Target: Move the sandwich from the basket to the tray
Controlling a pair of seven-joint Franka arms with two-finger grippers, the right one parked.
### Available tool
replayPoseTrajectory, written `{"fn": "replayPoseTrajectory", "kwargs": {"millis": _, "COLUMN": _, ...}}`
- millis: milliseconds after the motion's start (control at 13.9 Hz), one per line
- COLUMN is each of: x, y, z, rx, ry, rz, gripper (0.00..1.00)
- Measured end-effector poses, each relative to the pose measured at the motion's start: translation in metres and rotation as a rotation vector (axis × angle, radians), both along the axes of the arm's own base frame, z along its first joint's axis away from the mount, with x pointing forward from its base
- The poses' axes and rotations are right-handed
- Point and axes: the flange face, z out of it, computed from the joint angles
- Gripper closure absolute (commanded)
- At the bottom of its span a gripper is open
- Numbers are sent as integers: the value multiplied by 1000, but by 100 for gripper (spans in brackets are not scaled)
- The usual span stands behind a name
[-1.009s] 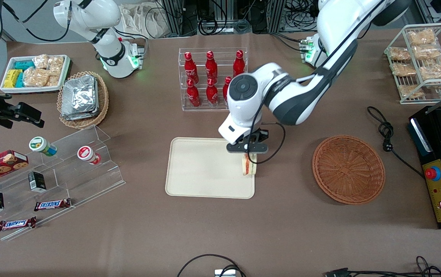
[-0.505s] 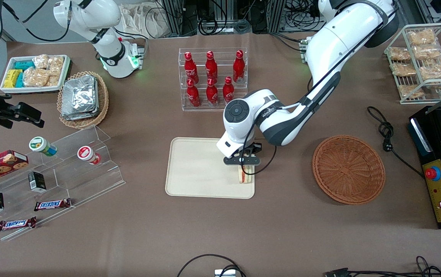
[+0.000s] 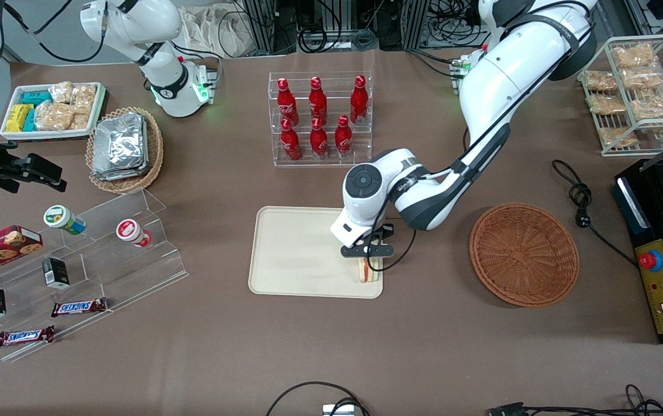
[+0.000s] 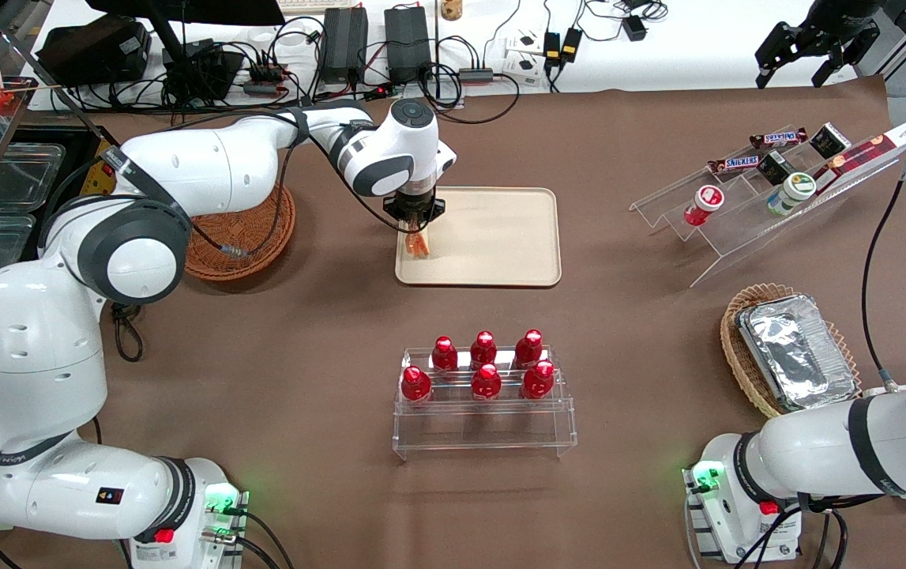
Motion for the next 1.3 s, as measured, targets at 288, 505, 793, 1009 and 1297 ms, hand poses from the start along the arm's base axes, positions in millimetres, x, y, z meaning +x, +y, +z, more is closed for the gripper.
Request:
{"fn": "replayPoseTrajectory", "kwargs": {"millis": 288, "x": 5, "y": 4, "z": -3, "rx": -2, "ry": -14, "rz": 6, "gripper": 0}}
{"fn": "replayPoseTrajectory", "kwargs": {"millis": 505, "x": 13, "y": 7, "z": 2, "rx": -10, "ry": -29, "rz": 23, "gripper": 0}}
{"fn": "replayPoseTrajectory", "kwargs": {"millis": 793, "x": 36, "y": 20, "z": 74, "rx": -78, "ry": -66, "rz": 119, "gripper": 0}}
{"fn": "replayPoseTrajectory", "kwargs": {"millis": 1009, "x": 57, "y": 74, "z": 169, "rx": -116, "ry": -59, "rz": 200, "gripper": 0}}
{"fn": "replayPoseTrajectory", "kwargs": {"millis": 1297, "x": 69, "y": 176, "z": 264, "rx": -51, "ry": 31, "rz": 134, "gripper": 0}}
